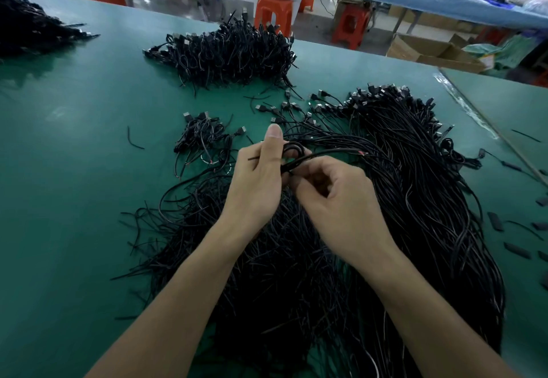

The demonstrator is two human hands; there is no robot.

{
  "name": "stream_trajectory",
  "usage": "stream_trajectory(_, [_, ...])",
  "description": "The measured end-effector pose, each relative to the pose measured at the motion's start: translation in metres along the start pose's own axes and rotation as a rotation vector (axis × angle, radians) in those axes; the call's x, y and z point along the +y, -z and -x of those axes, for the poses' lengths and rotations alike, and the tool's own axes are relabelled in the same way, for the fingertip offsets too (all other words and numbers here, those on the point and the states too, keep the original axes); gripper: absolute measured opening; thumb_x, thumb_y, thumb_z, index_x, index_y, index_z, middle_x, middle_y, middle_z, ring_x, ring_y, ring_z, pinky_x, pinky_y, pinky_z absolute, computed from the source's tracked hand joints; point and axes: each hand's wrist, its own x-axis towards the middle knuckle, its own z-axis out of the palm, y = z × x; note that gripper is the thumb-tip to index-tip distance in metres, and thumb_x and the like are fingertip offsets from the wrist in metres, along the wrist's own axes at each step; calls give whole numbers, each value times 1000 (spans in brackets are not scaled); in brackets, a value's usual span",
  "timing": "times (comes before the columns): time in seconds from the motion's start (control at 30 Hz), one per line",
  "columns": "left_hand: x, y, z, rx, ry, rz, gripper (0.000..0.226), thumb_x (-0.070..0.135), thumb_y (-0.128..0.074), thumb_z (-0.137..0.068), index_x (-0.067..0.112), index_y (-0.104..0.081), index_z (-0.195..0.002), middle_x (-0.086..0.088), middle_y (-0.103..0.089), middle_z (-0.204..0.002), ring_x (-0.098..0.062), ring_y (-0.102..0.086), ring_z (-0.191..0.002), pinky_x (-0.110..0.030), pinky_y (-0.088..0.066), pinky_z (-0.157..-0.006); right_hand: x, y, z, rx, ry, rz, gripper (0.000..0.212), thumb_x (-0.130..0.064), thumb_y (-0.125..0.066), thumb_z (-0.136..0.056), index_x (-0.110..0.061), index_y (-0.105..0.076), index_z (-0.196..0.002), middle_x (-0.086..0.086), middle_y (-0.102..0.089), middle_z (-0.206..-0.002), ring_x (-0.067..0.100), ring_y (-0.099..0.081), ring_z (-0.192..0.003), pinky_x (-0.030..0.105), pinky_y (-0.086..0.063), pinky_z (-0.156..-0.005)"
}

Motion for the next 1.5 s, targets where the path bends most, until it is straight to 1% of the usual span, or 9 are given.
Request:
stream_trajectory(0.07, [-2, 1, -1, 27, 11, 1, 66, 44, -38, -106, -6, -59, -68, 1, -65, -60, -5, -56, -50, -17, -40, -46, -5, -3, 5, 33, 39, 118, 14, -15, -65, -92, -26, -66, -83, -16, -63, -67, -1, -58, -62, 8, -40, -56])
stream_trajectory(0.23, [0, 1, 1, -17, 37, 7, 64, 48, -40, -104, 24, -51, -46, 2, -41, -45, -9, -33, -38, -20, -28, -39, -13, -6, 16, 69, 324, 495, 8, -14, -59, -97, -14, -64, -90, -4, -58, -86, 11, -53, -76, 26, -49, -67])
stream_trajectory(0.5, [-6, 14, -1, -412, 396, -97, 48, 32, -40, -107, 13, -48, -64, 3, -35, -47, -9, -24, -37, -17, -21, -39, -17, 23, 4, -177, 722, 882, 9, -3, -67, -86, -7, -64, -92, 9, -59, -114, 24, -53, -101, 36, -44, -81])
stream_trajectory(0.67, [-7, 9, 0, -496, 536, -117, 59, 24, -38, -95, 20, -51, -38, 5, -29, -41, -10, -20, -36, -16, -16, -40, -15, 27, 3, -240, 497, 616, 3, -7, -63, -94, -9, -63, -94, 0, -55, -105, 12, -51, -91, 33, -52, -74])
stream_trajectory(0.9, [-5, 17, -3, -754, 578, 126, 75, 90, -53, -66, 15, -56, -65, 8, -24, -52, -8, -16, -39, -14, -17, -39, -8, 35, -9, -215, 249, 349, 7, -13, -68, -92, -15, -68, -85, -11, -57, -95, 4, -59, -82, 8, -40, -74])
stream_trajectory(0.97, [-3, 17, 0, -832, 479, 10, 56, 63, -78, -63, 14, -54, -76, 8, -28, -54, -7, -20, -42, -15, -20, -38, -8, 40, -12, -263, 222, 346, 5, -16, -70, -90, -20, -71, -87, -12, -60, -96, 2, -59, -87, 9, -42, -77])
stream_trajectory(1.1, [-2, 16, 2, -855, 367, -229, 43, 11, -85, -76, 22, -45, -65, 11, -38, -55, -7, -32, -44, -17, -28, -40, -5, 43, -14, -316, 221, 422, 10, -23, -72, -90, -26, -72, -99, -15, -61, -99, 1, -57, -93, 14, -43, -78])
stream_trajectory(1.3, [-2, 15, 4, -802, 361, -276, 37, 8, -78, -84, 1, -45, -70, -15, -28, -65, -20, -21, -52, -23, -21, -42, -9, 42, -6, -299, 449, 619, 9, -20, -69, -91, -15, -74, -96, -4, -65, -100, 20, -64, -84, 43, -55, -70])
stream_trajectory(1.5, [-2, 15, 5, -832, 351, -286, 31, 8, -76, -87, 7, -49, -71, -13, -29, -66, -17, -23, -49, -22, -22, -41, -13, 43, -7, -381, 456, 687, 16, -33, -58, -93, -23, -68, -99, -10, -61, -103, 14, -58, -95, 43, -53, -74])
